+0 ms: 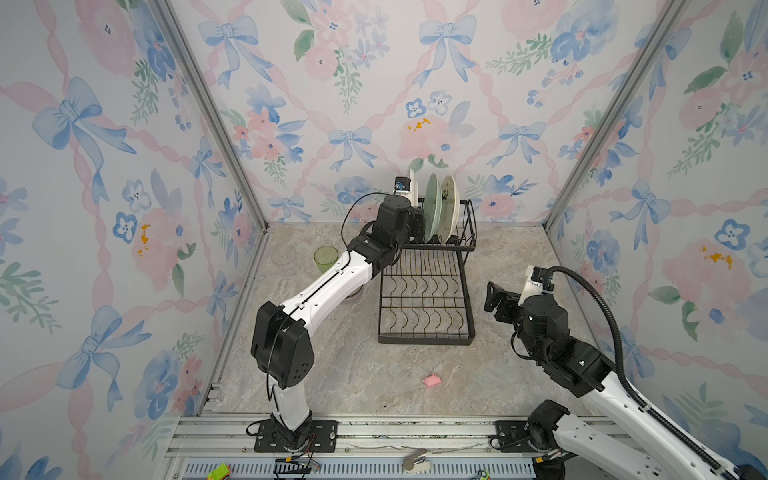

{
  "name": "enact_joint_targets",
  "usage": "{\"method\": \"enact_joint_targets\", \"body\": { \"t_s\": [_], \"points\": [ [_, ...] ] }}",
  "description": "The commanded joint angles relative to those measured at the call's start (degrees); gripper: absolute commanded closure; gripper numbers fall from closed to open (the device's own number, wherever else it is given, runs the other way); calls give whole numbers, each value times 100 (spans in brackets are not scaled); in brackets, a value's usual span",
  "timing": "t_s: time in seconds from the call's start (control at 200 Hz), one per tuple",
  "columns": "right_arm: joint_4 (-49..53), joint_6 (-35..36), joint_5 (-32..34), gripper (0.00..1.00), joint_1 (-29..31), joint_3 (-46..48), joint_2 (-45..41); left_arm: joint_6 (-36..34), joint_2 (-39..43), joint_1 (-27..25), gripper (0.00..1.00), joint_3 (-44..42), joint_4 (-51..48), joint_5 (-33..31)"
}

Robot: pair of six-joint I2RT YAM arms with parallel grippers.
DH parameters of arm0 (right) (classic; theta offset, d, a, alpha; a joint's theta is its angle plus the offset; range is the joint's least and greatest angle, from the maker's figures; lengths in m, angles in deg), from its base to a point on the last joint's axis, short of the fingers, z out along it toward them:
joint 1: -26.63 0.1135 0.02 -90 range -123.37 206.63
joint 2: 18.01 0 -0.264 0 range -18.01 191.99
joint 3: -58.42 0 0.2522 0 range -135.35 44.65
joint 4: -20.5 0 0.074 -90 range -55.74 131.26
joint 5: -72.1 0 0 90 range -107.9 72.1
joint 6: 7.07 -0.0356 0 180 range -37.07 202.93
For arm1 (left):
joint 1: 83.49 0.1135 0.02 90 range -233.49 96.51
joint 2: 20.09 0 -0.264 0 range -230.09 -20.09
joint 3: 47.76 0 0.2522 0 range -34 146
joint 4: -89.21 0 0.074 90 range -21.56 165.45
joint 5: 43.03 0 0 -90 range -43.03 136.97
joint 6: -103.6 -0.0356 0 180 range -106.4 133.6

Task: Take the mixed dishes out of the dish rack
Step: 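Grasp the rim of the watermelon-print plate with the left gripper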

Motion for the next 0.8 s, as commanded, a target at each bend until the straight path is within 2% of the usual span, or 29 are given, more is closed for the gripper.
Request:
{"method": "enact_joint_targets", "body": {
  "t_s": [0.0,0.795],
  "points": [
    [211,37,160,3,-67,-148,-29,-151,33,-33,100,358,229,150],
    [414,-6,234,3,-119,-49,-349,-618,86,-148,100,948,391,-355]
  ]
}}
